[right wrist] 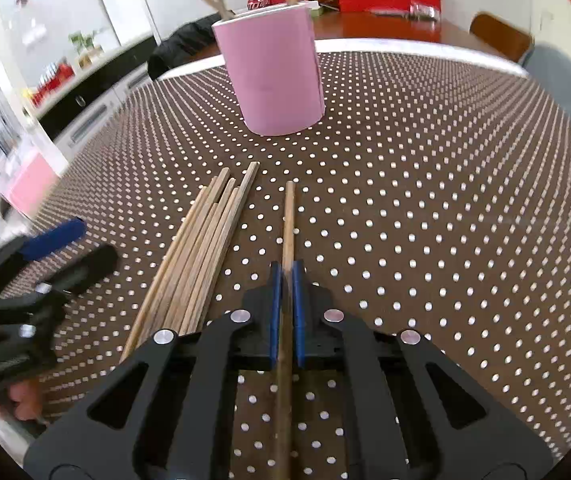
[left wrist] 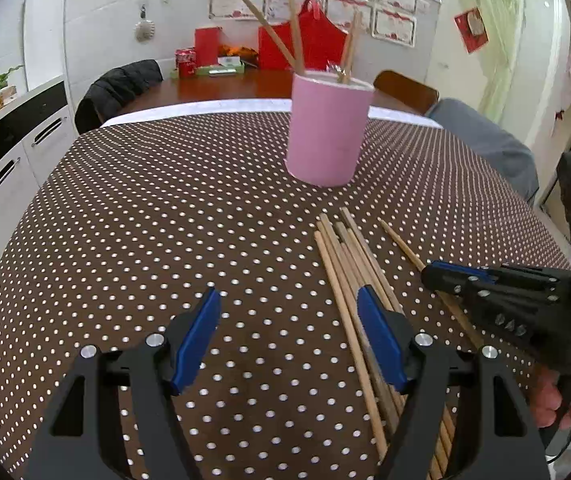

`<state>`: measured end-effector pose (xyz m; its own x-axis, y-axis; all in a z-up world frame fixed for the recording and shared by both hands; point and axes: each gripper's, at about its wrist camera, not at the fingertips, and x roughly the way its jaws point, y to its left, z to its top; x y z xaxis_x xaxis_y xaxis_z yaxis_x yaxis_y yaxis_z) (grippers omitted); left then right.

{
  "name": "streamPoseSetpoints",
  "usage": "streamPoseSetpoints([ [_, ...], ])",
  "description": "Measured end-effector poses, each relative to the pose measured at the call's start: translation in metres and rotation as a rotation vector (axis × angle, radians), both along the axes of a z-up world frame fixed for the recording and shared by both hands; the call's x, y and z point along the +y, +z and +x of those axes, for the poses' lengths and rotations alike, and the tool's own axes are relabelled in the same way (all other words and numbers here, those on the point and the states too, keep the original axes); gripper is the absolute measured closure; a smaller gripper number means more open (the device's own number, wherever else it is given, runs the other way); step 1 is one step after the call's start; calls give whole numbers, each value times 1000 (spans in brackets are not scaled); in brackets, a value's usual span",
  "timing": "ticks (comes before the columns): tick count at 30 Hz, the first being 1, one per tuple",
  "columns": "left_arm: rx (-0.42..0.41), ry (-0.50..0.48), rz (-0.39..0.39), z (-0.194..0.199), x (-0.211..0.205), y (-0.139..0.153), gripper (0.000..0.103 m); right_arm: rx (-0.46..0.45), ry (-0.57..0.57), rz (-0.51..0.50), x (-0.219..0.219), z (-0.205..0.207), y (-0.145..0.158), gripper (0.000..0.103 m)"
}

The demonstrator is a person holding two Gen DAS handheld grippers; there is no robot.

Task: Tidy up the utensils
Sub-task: 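Close the right tool on one chopstick while the left tool grasps another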

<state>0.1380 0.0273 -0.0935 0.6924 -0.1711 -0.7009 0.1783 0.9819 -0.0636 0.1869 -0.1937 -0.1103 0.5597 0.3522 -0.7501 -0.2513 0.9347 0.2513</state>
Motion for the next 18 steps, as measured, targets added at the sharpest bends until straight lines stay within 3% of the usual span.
streamPoseSetpoints([
  [3, 16, 13, 59, 5, -9, -4, 33, 19, -5, 74, -5, -2, -3, 97],
  [8, 61, 18, 114, 13, -19, -8, 33, 28, -11, 111, -3, -5, -5, 97],
  [18, 101, 10, 185, 22, -31, -11, 33, 32, -10, 131, -14, -15, -3, 97],
])
